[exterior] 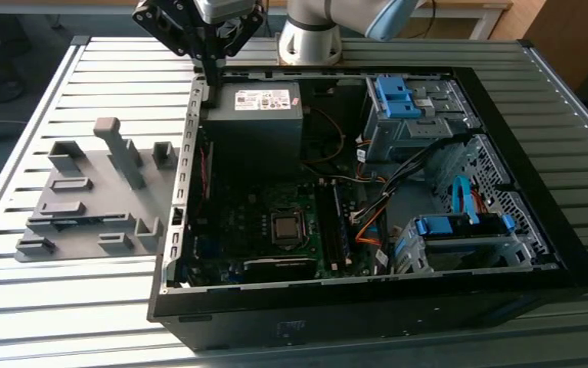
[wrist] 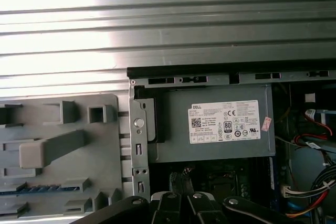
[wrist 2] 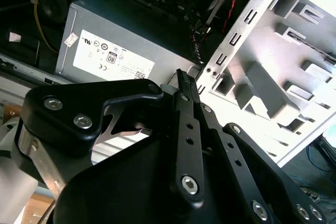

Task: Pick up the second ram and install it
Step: 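Reach for the second ram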

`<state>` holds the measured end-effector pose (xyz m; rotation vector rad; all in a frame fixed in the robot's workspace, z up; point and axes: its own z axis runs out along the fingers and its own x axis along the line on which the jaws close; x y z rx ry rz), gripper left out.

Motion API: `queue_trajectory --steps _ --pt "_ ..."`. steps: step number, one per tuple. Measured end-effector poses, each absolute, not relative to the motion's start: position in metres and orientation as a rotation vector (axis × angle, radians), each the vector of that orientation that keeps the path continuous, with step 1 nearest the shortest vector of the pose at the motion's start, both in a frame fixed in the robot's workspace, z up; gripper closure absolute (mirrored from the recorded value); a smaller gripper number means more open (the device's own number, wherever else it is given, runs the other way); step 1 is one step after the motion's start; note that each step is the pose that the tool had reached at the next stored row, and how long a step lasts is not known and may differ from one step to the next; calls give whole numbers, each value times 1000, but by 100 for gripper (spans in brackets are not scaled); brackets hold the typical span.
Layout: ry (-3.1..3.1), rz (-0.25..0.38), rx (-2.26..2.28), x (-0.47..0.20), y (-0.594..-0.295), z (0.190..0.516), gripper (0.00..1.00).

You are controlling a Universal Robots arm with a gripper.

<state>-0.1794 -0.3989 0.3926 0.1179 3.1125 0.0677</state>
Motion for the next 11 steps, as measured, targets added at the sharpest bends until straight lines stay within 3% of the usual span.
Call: queue_trajectory --steps 11 --pt "3112 68 118 -183 -399 393 89"
